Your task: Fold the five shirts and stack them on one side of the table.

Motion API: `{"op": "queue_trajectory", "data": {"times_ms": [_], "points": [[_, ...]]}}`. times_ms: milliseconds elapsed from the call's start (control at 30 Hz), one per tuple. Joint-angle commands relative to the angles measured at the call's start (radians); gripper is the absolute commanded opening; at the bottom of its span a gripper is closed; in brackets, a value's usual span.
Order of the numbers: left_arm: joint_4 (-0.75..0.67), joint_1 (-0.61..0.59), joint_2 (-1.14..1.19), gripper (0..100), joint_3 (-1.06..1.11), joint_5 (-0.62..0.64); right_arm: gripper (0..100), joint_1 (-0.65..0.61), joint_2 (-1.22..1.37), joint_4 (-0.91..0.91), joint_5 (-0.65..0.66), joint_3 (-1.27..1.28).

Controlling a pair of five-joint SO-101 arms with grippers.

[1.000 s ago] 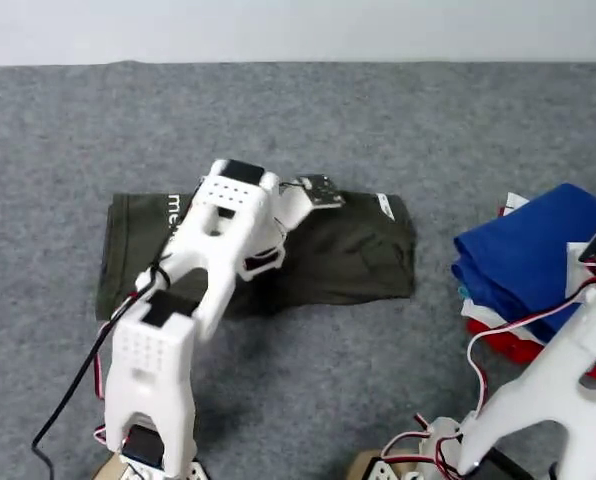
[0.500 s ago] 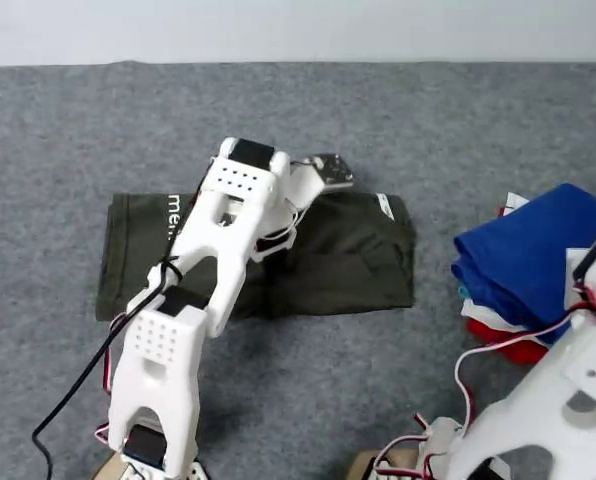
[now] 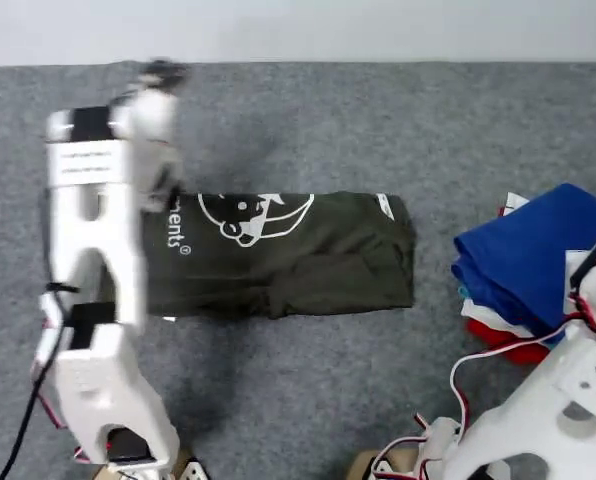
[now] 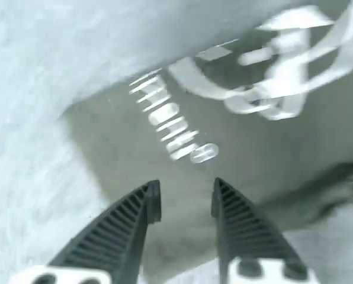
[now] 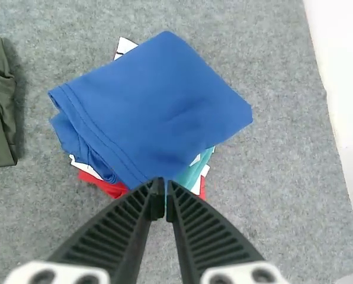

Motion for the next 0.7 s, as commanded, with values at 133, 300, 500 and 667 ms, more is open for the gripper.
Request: {"op": "queue_trajectory", "data": {"times_ms": [133, 300, 500, 667], "points": [[0.02, -0.213, 0.124, 25, -0.012, -0.017, 2.2, 0.013, -0.021, 0.041, 0.008, -0.003], [-0.046, -0.229, 0.219, 27, -0.013, -0.017, 2.2, 0.012, -0.019, 0.041, 0.008, -0.003], [-0.146, -0.227, 0.328, 26, -0.013, -0.017, 2.2, 0.013, -0.022, 0.041, 0.008, -0.003], [-0.147, -0.23, 0.416, 26, -0.013, -0.017, 2.2, 0.013, -0.022, 0.041, 0.008, -0.003]]}}
